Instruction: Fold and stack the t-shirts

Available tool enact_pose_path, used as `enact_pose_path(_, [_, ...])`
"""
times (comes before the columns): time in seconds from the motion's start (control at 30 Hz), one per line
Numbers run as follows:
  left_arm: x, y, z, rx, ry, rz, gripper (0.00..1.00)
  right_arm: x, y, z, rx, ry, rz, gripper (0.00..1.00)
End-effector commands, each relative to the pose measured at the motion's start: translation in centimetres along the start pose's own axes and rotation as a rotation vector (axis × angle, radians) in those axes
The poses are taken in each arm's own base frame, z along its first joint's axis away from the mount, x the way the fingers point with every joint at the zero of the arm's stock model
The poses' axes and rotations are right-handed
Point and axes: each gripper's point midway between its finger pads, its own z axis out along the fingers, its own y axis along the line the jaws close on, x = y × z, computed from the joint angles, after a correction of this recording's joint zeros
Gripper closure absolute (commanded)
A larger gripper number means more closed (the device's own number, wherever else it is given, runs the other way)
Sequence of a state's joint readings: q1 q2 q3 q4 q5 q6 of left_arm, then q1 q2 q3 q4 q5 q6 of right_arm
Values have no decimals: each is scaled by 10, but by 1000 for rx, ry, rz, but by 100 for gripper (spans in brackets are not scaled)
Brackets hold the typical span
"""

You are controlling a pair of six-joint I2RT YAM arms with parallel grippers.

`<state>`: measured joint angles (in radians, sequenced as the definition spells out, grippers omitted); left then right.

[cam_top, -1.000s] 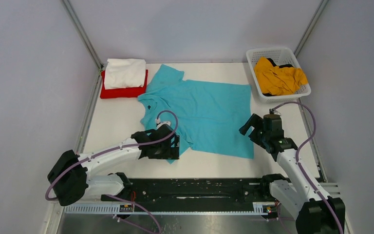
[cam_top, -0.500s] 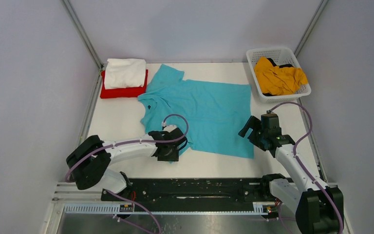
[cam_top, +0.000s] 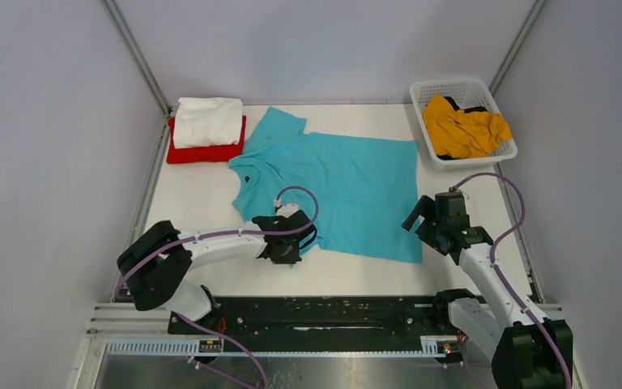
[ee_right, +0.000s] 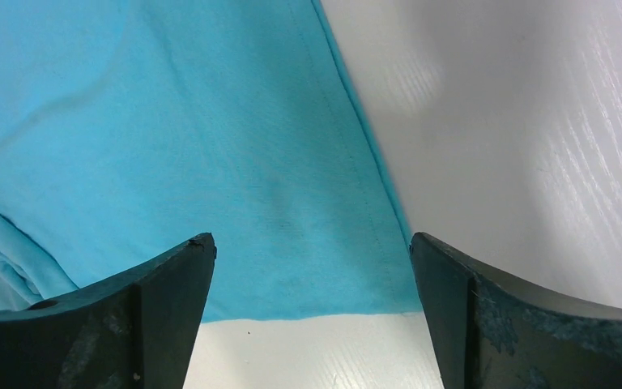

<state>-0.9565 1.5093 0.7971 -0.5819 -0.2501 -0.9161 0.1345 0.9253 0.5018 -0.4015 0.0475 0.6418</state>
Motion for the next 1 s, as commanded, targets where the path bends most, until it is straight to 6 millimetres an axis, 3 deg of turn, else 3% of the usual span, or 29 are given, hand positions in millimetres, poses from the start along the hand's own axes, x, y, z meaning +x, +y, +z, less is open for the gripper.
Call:
enact_pose_path(0.0, [35, 40, 4, -90, 73, 13, 100, 7, -13, 0, 55, -2, 69, 3])
enact_pose_path(0.17, [53, 59, -7, -76, 92, -17, 100, 33, -21, 2, 75, 103, 86, 11])
enact_pose_path(0.4, [60, 74, -22, -63, 85, -44, 100, 65, -44, -6, 149, 207, 98, 14])
enact_pose_path(0.67, [74, 76, -35, -1, 122, -66, 100, 67, -55, -2, 193, 178, 117, 20])
enact_pose_path(0.97, [72, 85, -45, -13, 97, -85, 100, 72, -53, 7, 191, 219, 110, 49])
